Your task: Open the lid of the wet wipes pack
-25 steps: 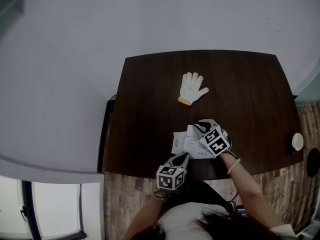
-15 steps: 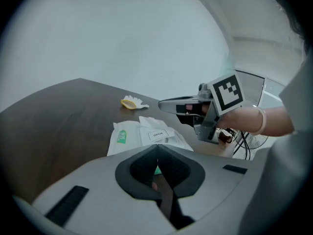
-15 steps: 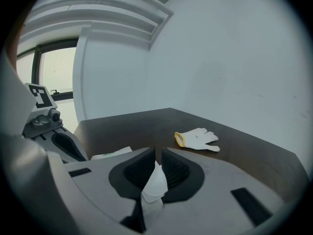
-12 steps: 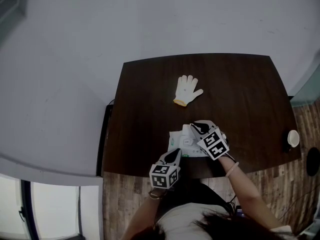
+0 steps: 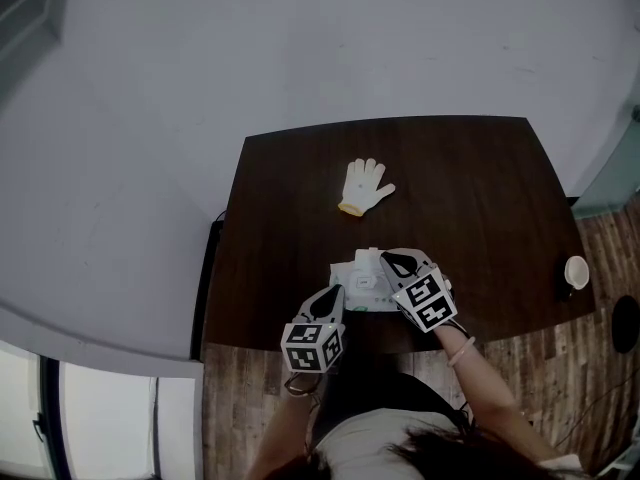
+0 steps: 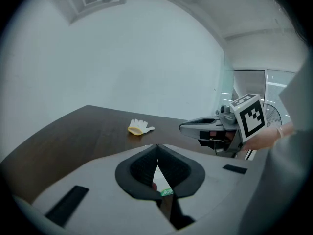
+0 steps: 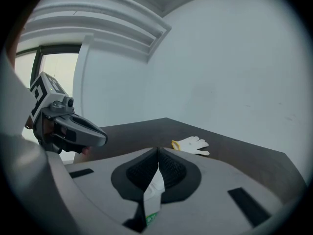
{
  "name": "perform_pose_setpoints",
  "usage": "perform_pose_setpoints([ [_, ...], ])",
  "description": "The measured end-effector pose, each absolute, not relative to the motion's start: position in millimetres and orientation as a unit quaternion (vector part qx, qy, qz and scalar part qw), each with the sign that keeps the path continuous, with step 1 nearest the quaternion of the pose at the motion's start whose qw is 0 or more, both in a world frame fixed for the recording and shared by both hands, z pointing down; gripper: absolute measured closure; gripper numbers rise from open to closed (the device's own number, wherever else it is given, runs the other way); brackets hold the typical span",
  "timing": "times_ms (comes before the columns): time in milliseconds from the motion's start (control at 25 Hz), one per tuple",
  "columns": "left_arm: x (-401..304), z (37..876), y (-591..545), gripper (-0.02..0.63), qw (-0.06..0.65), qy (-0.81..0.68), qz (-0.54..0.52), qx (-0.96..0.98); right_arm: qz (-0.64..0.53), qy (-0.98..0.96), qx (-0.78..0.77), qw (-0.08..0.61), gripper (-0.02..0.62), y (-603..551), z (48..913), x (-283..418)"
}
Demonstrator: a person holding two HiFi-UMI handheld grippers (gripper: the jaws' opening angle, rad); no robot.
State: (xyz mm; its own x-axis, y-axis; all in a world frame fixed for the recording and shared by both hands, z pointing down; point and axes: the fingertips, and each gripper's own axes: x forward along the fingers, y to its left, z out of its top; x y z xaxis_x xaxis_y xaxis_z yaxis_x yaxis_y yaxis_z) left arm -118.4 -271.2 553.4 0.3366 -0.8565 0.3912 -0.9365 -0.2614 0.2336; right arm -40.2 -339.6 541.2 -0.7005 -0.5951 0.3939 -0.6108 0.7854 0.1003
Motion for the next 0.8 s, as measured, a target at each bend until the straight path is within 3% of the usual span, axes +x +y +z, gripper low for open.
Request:
perform_pose_setpoints([
  [800, -114.0, 461.5, -247.8, 0.588, 0.127, -0.587, 0.071, 0.796, 0.007, -0.912, 0.373, 0.169, 0.589, -287.7, 482.9, -18.1],
])
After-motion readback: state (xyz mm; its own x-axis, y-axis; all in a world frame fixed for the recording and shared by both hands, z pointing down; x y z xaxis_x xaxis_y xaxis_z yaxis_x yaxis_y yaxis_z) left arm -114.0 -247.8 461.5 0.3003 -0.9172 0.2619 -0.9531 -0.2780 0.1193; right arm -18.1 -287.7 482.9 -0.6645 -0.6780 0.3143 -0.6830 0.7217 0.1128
